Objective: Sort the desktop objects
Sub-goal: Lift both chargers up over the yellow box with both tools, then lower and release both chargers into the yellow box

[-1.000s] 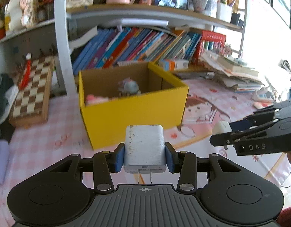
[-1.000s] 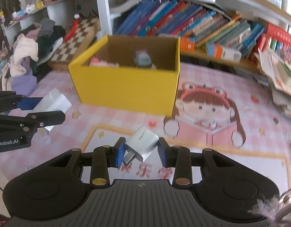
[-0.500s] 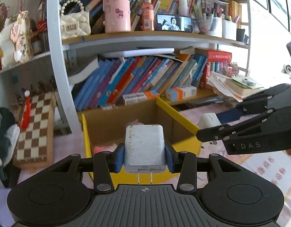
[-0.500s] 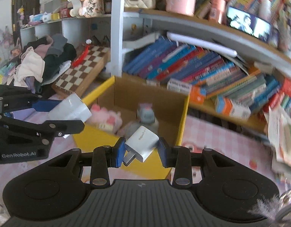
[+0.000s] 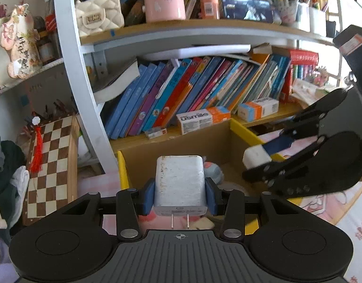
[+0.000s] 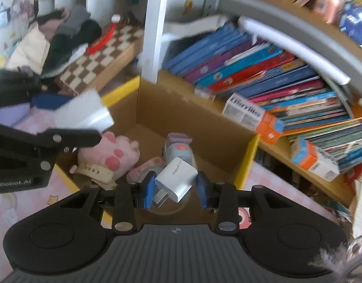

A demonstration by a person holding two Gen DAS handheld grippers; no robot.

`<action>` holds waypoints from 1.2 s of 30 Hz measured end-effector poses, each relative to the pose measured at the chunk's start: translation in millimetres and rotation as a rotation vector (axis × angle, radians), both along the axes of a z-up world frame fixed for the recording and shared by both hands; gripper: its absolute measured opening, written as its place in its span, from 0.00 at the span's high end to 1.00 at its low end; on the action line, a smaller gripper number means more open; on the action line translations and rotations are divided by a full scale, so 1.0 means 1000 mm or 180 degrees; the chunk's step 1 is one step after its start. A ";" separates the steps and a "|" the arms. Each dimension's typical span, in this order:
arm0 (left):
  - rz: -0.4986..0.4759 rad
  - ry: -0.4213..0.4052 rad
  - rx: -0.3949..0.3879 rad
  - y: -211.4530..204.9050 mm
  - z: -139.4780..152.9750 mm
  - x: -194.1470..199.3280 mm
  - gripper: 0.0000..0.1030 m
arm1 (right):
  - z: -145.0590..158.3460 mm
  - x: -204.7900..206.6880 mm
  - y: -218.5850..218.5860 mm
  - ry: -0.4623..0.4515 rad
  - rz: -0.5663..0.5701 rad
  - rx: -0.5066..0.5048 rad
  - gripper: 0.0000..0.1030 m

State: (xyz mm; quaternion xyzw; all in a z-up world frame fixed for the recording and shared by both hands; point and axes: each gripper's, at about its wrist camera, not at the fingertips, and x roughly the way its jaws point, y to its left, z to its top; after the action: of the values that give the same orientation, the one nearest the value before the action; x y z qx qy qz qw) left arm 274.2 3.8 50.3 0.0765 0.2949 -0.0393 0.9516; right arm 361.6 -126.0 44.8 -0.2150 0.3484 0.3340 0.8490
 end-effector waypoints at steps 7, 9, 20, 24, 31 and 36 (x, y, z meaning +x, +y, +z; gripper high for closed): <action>0.0057 0.0204 0.0073 0.001 -0.019 0.035 0.60 | -0.031 0.030 0.019 0.0264 0.0057 -0.0123 0.66; 0.0067 0.0265 0.0089 0.000 -0.025 0.044 0.60 | -0.037 0.037 0.022 0.0330 0.0064 -0.0149 0.66; 0.0078 0.0626 0.0059 -0.001 -0.057 0.077 0.60 | -0.055 0.053 0.030 0.0619 0.0120 -0.0200 0.66; 0.0065 0.0663 0.0069 -0.001 -0.060 0.081 0.60 | -0.054 0.054 0.030 0.0634 0.0143 -0.0196 0.66; 0.0084 0.0674 -0.0041 0.003 -0.057 0.081 0.55 | -0.053 0.055 0.031 0.0648 0.0171 -0.0181 0.48; 0.0126 0.0553 -0.0072 0.005 -0.048 0.075 0.42 | -0.048 0.051 0.025 0.0595 0.0084 -0.0098 0.44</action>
State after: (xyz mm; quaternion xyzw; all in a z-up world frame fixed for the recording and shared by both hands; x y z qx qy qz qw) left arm 349.1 8.5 2.2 0.0562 0.3773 -0.0302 0.9239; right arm 412.7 -101.2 -3.0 -0.2005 0.4283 0.3584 0.8049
